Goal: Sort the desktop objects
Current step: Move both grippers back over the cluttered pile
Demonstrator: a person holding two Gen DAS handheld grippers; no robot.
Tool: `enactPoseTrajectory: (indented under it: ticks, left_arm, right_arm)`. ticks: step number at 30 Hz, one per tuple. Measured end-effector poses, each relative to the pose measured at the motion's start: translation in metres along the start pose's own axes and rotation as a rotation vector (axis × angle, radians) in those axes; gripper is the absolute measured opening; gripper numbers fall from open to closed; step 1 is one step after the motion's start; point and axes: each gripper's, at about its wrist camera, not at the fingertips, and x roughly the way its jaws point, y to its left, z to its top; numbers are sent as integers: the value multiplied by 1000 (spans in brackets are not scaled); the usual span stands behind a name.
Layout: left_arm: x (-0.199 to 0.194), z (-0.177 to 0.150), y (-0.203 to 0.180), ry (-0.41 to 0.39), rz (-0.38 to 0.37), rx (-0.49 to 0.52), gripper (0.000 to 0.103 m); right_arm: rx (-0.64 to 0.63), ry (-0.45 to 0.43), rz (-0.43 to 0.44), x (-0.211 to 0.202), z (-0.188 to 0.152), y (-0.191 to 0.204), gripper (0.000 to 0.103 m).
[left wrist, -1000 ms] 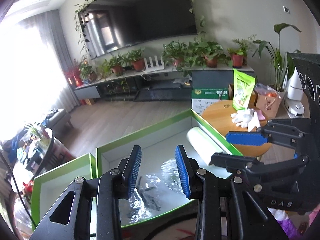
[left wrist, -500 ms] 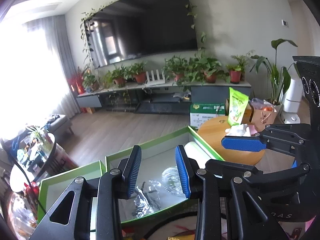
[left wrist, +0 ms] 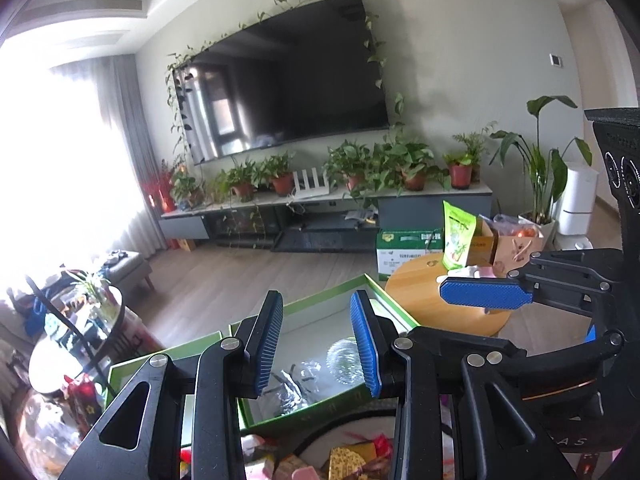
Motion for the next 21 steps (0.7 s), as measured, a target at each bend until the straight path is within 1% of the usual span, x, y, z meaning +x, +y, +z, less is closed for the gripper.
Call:
enactPoseTrajectory:
  ticks: [8,13,21]
  left_arm:
    - [-40,2,-1,-42,14,1,36]
    - [-63,2,-2,-64,22,5,36]
    - [-94,-10,-3,-81,9,-20,36]
  right_arm:
    - [-26,-35,-5,-36,3,24,40]
    - [-34,-57,-2,-52,3,34,40]
    - [-46,-70,-4,-77,-5,49,40]
